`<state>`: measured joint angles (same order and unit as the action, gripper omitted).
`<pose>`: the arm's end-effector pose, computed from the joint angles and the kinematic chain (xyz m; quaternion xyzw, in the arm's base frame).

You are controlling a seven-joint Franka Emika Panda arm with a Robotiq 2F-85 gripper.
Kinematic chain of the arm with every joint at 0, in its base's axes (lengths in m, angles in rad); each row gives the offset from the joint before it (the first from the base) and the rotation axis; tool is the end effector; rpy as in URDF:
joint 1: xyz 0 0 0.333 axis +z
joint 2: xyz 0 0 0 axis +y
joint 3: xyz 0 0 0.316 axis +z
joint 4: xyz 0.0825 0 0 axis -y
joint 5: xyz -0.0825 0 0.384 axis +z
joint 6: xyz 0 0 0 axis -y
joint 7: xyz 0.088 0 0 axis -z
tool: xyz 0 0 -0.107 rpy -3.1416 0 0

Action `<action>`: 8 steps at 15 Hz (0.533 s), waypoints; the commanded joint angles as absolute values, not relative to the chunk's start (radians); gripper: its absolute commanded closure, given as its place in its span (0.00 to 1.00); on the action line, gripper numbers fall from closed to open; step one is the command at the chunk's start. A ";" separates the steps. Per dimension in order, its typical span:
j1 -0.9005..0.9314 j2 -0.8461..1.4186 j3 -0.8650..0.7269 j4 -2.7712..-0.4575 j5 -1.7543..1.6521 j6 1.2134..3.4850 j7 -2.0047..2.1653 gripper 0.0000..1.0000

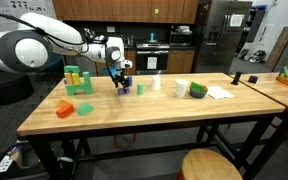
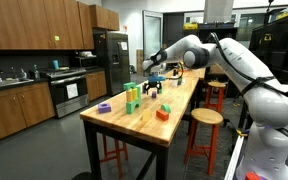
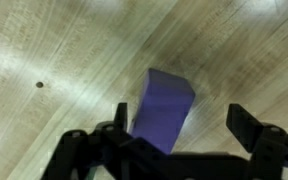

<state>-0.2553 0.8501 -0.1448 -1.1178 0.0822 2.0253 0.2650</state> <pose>0.7257 -0.2636 0.3092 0.9476 -0.3175 0.0314 0.0182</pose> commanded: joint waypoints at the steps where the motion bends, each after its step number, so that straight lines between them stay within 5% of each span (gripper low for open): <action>1: -0.258 0.835 -0.153 -1.138 0.077 2.014 0.259 0.00; 8: -0.223 0.830 -0.218 -1.166 0.076 2.040 0.491 0.00</action>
<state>-0.2449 0.8501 -0.1864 -1.1352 0.0763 2.0253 0.3763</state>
